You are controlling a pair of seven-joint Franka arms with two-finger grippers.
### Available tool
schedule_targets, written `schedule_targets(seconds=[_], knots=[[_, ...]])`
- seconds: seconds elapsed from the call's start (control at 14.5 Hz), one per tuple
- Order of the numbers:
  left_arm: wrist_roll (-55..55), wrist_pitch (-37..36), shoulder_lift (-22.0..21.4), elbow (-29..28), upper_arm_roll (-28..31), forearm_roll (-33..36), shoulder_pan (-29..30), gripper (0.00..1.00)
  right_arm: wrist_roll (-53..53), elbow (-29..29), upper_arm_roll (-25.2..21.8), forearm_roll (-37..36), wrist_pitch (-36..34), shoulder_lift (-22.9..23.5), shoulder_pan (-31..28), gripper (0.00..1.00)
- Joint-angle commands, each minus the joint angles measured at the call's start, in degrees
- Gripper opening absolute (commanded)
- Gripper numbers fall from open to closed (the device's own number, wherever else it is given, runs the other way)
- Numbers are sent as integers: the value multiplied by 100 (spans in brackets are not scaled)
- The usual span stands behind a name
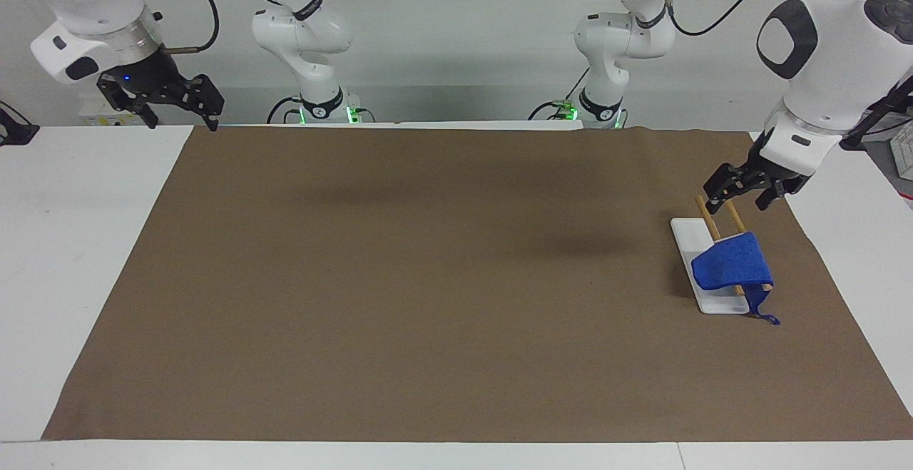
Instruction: Right arm passes towel to left arm to hang
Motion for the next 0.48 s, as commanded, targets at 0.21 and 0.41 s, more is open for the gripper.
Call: schedule_targets(seconds=[0.21,0.41], knots=[[-33,-176,-78,40,99,139,-116,99,-88,-114,-11,115,-7,-94,-14,100],[-42,-212,-87,40,99,130,-116,99,-80,-114,-11,115,-7,-103,-14,100]])
